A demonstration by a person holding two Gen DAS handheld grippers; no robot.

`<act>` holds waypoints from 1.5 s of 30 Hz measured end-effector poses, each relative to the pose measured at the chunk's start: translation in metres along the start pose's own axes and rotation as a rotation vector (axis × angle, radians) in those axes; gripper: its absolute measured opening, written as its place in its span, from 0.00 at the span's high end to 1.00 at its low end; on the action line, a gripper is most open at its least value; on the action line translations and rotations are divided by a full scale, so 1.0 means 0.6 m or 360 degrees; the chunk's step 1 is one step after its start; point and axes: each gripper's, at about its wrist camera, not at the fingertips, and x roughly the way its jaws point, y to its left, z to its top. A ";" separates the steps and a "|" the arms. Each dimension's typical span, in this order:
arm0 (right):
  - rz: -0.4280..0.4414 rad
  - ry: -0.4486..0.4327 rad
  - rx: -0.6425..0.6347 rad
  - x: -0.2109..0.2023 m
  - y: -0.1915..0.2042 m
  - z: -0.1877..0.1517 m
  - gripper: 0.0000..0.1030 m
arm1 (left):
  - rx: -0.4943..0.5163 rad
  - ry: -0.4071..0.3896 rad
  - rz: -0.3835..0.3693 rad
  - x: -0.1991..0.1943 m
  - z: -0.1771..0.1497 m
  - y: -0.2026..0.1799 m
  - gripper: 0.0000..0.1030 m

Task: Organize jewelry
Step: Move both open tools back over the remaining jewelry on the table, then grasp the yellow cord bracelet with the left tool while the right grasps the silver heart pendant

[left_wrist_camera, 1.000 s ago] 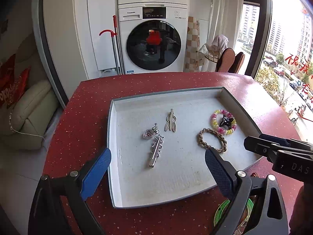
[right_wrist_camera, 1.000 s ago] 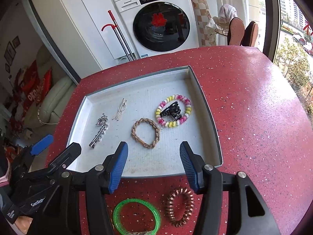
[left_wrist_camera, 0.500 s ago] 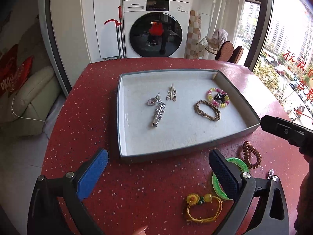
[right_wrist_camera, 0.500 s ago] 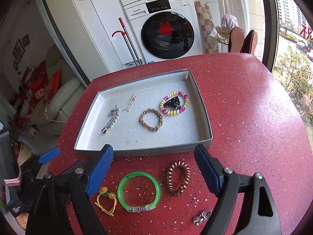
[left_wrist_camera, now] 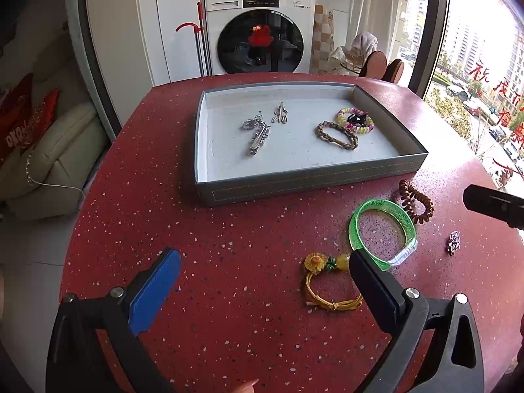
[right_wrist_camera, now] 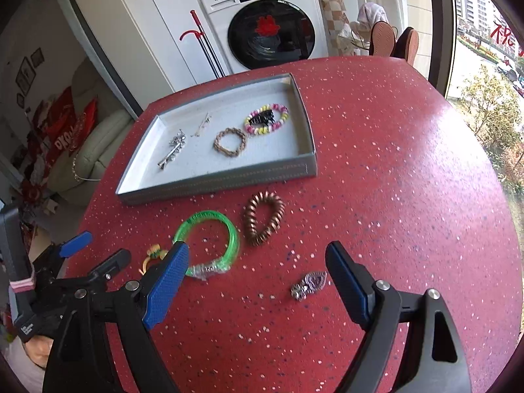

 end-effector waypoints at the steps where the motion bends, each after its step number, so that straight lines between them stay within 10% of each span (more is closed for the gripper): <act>1: -0.0018 0.0015 0.0001 0.001 -0.004 -0.011 0.15 | -0.0006 0.0008 -0.0008 0.001 -0.005 0.000 0.00; 25: -0.0263 0.0070 0.0158 0.038 -0.035 -0.069 0.16 | 0.0059 0.0144 -0.0055 0.044 -0.036 -0.037 0.00; 33: -0.0454 0.0029 0.0039 0.061 -0.002 -0.057 0.52 | 0.0102 0.0139 -0.0059 0.052 -0.035 -0.048 0.06; 36: -0.0485 0.0025 0.0016 0.062 0.001 -0.057 0.70 | 0.0117 0.0123 -0.0080 0.049 -0.035 -0.052 0.17; 45: -0.0440 0.0019 0.0013 0.054 -0.006 -0.062 0.84 | 0.0220 0.0105 -0.0149 0.036 -0.037 -0.072 0.68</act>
